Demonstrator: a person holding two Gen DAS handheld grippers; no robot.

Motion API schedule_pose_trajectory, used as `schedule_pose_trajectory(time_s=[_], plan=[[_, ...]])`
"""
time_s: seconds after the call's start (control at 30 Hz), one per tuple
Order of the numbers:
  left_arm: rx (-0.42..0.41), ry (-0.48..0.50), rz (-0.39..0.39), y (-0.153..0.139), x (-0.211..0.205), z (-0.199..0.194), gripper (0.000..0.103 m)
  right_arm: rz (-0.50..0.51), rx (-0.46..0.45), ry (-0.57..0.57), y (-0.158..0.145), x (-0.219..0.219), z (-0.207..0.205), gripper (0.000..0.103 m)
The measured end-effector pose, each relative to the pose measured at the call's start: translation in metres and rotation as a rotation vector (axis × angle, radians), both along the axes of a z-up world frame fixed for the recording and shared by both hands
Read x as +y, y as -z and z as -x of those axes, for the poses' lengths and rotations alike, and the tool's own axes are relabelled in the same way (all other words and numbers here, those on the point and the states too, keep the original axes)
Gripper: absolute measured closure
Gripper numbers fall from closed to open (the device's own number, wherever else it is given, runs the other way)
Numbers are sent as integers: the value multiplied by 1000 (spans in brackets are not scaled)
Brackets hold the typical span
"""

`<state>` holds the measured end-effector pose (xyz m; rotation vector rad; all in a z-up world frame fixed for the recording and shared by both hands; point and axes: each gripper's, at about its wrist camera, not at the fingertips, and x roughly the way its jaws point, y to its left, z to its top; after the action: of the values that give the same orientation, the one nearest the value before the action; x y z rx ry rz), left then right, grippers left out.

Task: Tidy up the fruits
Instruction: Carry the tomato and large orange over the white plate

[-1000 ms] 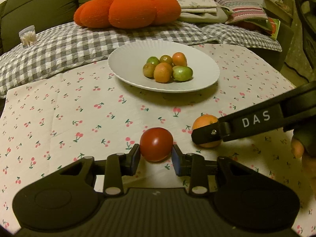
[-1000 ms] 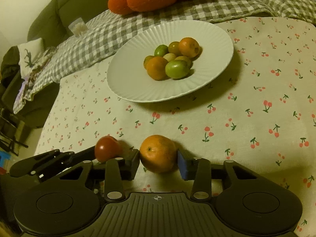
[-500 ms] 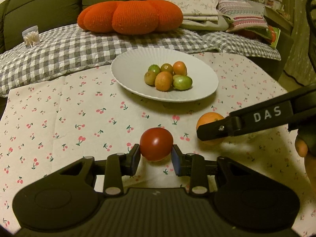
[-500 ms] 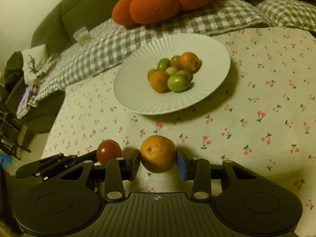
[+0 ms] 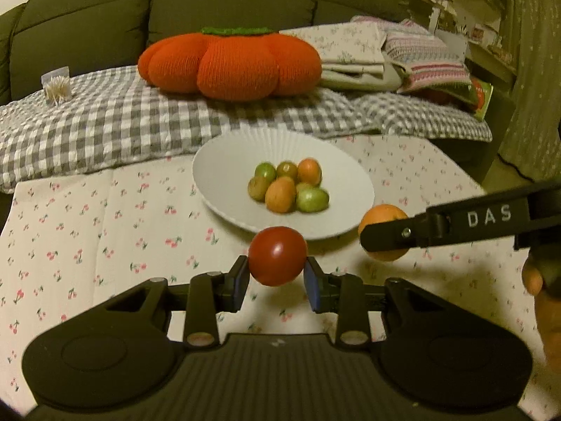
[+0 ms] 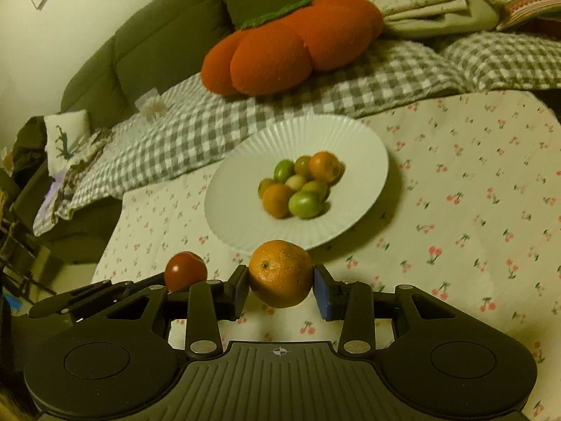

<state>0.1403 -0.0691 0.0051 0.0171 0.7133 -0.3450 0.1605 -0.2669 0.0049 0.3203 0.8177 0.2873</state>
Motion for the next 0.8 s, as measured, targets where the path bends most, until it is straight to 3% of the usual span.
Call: schedule_pose_trajectory(time_s=[0.4, 0.8], plan=[[-40, -8, -3, -4, -12, -31, 71, -5, -67, 55, -7, -18, -15, 65], [-56, -28, -18, 12, -11, -68, 71, 34, -105, 110, 7, -26, -52, 65]])
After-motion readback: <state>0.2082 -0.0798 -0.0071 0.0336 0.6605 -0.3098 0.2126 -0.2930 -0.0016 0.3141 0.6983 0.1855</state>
